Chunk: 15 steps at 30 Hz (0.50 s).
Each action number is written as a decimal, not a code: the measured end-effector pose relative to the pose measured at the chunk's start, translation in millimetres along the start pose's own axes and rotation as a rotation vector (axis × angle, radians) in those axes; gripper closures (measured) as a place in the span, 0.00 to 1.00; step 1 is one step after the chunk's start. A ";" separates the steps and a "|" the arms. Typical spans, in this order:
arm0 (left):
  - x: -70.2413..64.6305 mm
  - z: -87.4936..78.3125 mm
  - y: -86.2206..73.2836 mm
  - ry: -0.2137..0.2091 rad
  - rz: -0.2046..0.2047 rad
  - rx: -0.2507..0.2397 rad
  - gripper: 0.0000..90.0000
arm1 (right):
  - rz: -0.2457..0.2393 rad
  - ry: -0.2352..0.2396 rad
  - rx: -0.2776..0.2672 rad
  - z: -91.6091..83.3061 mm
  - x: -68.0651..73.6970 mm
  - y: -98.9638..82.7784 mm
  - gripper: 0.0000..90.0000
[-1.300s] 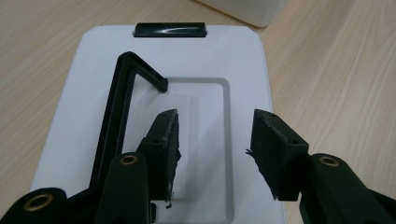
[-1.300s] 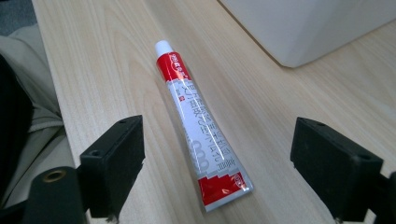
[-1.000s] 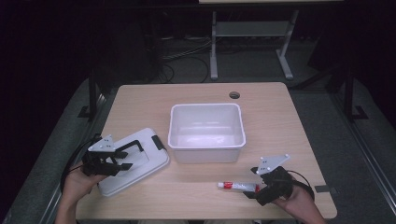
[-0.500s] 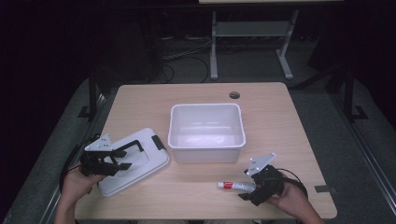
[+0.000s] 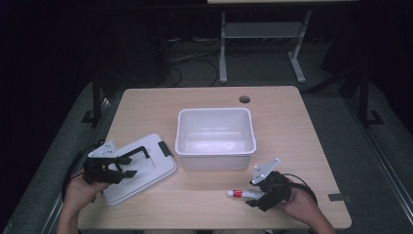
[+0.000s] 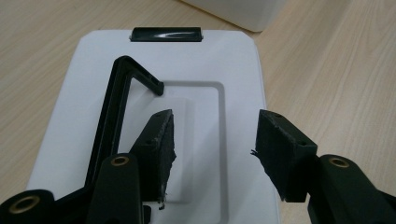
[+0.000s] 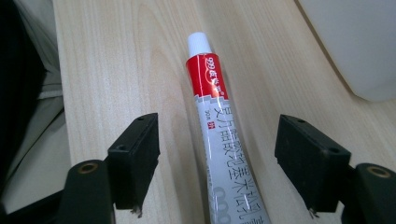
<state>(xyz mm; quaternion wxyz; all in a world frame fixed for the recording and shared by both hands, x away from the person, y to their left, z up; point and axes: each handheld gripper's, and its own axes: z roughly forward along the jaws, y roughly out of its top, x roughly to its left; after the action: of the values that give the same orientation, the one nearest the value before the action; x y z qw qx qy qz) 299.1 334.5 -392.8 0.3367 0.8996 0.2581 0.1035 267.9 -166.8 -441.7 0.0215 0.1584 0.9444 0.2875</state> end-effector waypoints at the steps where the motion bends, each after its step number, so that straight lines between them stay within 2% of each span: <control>1: 0.0 -0.1 0.1 -0.001 -0.001 0.000 0.51 | -0.002 0.003 0.003 0.8 -0.3 0.5 0.35; 8: 0.3 -0.6 0.1 0.002 -0.011 -0.004 0.51 | -0.022 0.024 0.018 5.7 -2.0 3.6 0.42; 15: 1.0 -1.5 -0.4 0.000 -0.011 -0.007 0.51 | -0.066 0.029 0.047 7.0 -4.2 9.8 0.50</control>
<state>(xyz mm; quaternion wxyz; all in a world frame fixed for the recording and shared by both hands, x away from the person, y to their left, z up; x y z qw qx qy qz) 299.3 336.1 -391.9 0.3403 0.8971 0.2625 0.1025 275.7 -156.6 -442.3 0.0136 0.1232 0.9559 0.2664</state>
